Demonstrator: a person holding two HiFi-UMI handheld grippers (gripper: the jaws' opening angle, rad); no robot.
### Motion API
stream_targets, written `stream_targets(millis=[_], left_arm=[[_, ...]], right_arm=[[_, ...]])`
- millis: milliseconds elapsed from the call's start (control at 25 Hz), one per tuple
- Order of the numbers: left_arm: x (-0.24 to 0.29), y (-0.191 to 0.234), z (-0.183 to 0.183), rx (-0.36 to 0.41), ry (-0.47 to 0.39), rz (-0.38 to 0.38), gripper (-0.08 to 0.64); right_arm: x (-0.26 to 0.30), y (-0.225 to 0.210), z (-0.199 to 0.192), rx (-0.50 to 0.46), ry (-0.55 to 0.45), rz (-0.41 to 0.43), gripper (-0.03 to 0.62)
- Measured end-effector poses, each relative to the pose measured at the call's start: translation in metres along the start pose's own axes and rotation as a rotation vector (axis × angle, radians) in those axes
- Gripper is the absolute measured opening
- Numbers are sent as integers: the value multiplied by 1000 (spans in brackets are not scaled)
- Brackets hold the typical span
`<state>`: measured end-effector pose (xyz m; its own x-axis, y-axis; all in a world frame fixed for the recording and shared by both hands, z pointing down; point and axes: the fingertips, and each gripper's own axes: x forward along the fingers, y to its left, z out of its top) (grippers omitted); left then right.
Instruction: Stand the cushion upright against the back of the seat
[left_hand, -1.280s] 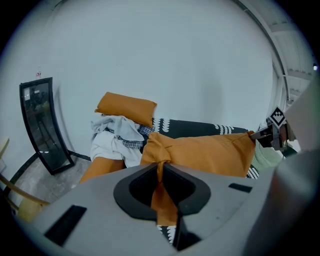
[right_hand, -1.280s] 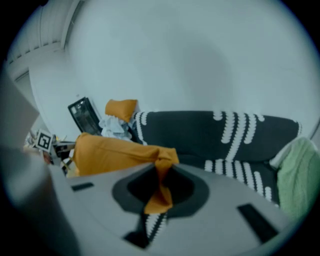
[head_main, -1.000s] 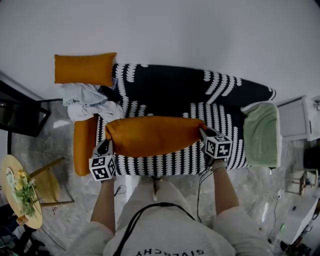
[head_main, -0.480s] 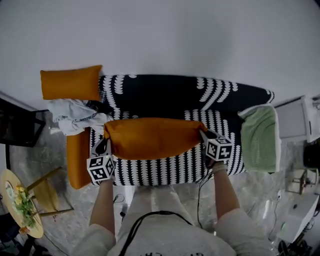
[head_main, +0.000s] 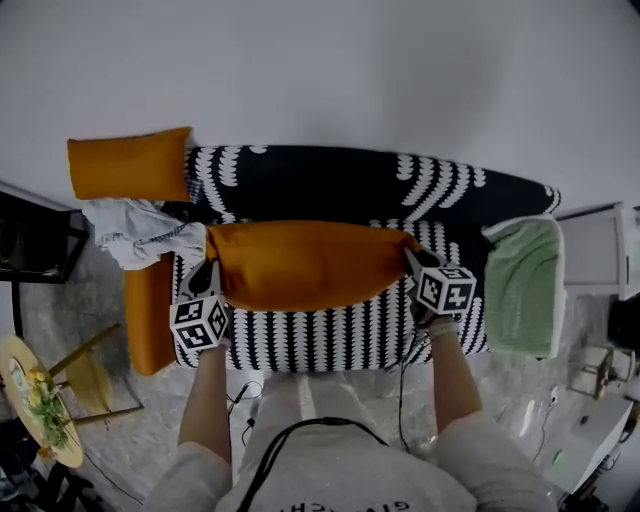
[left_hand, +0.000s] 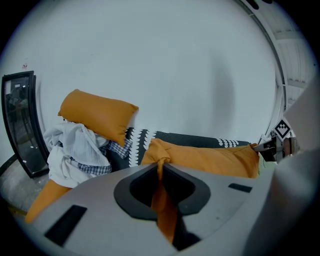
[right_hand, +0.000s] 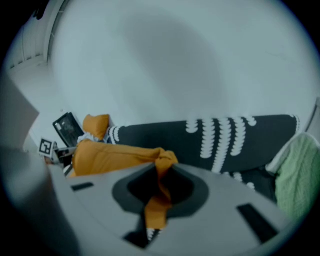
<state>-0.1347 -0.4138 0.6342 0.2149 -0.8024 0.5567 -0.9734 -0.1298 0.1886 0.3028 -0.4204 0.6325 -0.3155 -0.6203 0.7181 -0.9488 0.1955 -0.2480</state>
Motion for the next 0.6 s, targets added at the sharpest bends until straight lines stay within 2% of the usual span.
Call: stream_targets(millis=[600], left_arm=[[63, -54, 21, -6, -9, -40, 53]], right_arm=[[8, -70, 42, 48, -54, -51, 55]])
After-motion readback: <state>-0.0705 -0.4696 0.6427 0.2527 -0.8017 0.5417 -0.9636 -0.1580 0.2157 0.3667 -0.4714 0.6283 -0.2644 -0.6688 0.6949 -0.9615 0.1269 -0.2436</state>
